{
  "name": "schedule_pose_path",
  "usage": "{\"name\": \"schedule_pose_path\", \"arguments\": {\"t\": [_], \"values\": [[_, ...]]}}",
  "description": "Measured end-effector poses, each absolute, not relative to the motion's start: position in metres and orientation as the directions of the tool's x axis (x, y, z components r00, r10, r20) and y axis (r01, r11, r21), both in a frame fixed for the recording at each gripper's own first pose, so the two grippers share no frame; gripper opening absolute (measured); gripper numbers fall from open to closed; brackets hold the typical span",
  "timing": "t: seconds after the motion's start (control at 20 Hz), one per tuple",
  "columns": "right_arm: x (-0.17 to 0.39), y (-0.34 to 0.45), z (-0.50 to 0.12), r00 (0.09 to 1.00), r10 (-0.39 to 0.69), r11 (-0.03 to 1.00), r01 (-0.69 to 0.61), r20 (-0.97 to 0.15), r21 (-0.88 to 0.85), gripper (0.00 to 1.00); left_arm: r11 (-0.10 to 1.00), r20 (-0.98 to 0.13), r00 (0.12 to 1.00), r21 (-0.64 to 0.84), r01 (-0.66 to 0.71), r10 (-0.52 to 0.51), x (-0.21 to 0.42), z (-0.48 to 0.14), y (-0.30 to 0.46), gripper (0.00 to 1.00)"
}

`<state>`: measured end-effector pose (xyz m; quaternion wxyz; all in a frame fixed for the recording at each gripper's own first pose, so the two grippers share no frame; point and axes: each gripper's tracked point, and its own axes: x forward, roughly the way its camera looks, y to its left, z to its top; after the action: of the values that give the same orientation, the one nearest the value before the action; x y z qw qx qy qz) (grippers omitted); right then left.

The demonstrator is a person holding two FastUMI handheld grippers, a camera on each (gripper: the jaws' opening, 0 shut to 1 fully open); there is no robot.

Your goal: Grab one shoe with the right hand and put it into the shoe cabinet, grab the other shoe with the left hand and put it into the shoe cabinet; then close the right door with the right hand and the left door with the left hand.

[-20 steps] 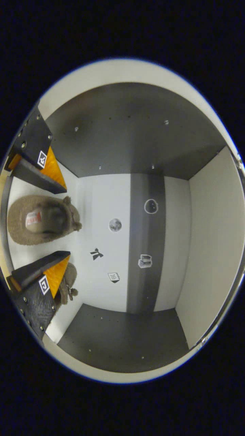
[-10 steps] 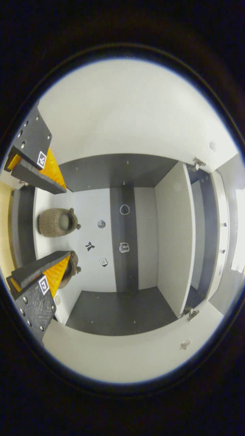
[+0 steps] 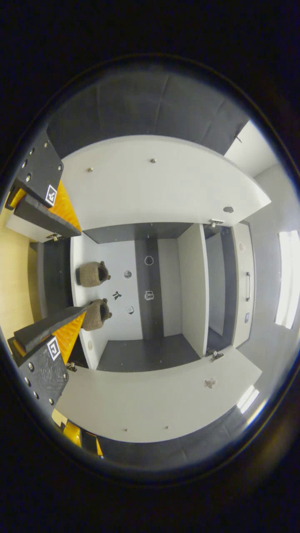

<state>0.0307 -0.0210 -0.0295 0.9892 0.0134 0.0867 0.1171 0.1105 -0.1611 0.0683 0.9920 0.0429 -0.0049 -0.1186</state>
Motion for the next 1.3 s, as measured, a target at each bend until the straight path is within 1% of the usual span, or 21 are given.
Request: {"name": "schedule_pose_path", "arguments": {"t": [0.2,0.25,0.4,0.45,0.5,0.55,0.6,0.65,0.7,0.9,0.95,1.0,1.05,1.1,1.15,1.25,1.3], "values": [[0.025,-0.032,-0.008,0.97,0.188,0.982,-0.181,-0.153,0.061,0.98,0.965,0.003,0.967,0.067,0.252,-0.253,0.07,0.069,-0.137,1.0],[0.024,-0.038,-0.001,0.976,0.167,0.985,-0.161,-0.141,0.057,0.98,0.965,0.008,0.967,0.073,0.254,-0.255,0.065,0.07,-0.131,0.97],[0.02,-0.058,0.014,0.986,0.11,0.993,-0.105,-0.122,0.052,0.98,0.966,-0.002,0.971,0.101,0.239,-0.24,0.054,0.064,-0.111,0.97],[0.02,-0.068,0.019,0.99,0.08,0.996,-0.074,-0.115,0.049,0.98,0.965,-0.004,0.97,0.1,0.242,-0.243,0.051,0.063,-0.106,1.0],[0.02,-0.078,0.023,0.993,0.046,0.998,-0.042,-0.106,0.043,0.98,0.965,-0.007,0.969,0.09,0.245,-0.245,0.05,0.062,-0.103,1.0],[0.021,-0.089,0.028,0.995,0.011,0.999,-0.008,-0.099,0.038,0.98,0.966,-0.01,0.969,0.077,0.247,-0.247,0.049,0.06,-0.1,0.97],[0.018,-0.099,0.033,0.996,-0.023,0.999,0.026,-0.091,0.034,0.98,0.967,-0.011,0.969,0.063,0.247,-0.246,0.047,0.06,-0.096,0.97],[0.014,-0.112,0.037,0.995,-0.06,0.998,0.063,-0.082,0.03,0.98,0.968,-0.011,0.969,0.055,0.246,-0.245,0.048,0.059,-0.092,1.0],[0.011,-0.124,0.041,0.992,-0.103,0.994,0.105,-0.071,0.025,0.98,0.968,-0.01,0.97,0.053,0.245,-0.245,0.048,0.059,-0.088,1.0],[0.014,-0.177,0.057,0.957,-0.288,0.957,0.289,-0.045,0.017,0.98,0.969,-0.011,0.971,0.07,0.238,-0.238,0.041,0.054,-0.072,1.0],[0.018,-0.187,0.058,0.945,-0.324,0.945,0.325,-0.048,0.026,0.98,0.969,-0.012,0.972,0.07,0.235,-0.235,0.04,0.052,-0.067,0.97],[0.022,-0.194,0.06,0.935,-0.352,0.934,0.354,-0.049,0.036,0.98,0.971,-0.024,0.973,0.072,0.23,-0.229,0.04,0.049,-0.062,1.0],[0.027,-0.199,0.061,0.926,-0.375,0.925,0.377,-0.05,0.042,0.92,0.973,-0.033,0.976,0.074,0.217,-0.215,0.04,0.045,-0.055,1.0],[0.032,-0.203,0.06,0.919,-0.391,0.918,0.394,-0.051,0.044,0.98,0.976,-0.039,0.979,0.077,0.203,-0.2,0.04,0.044,-0.047,0.97],[0.038,-0.205,0.06,0.915,-0.4,0.915,0.402,-0.052,0.038,0.98,0.979,-0.045,0.982,0.08,0.188,-0.185,0.04,0.041,-0.04,1.0],[0.048,-0.203,0.062,0.909,-0.413,0.91,0.414,-0.043,0.01,0.98,0.985,-0.057,0.987,0.078,0.152,-0.148,0.039,0.034,-0.021,1.0],[0.053,-0.201,0.062,0.908,-0.417,0.909,0.417,-0.041,-0.007,0.92,0.988,-0.06,0.99,0.076,0.135,-0.13,0.04,0.033,-0.011,1.0]]}}
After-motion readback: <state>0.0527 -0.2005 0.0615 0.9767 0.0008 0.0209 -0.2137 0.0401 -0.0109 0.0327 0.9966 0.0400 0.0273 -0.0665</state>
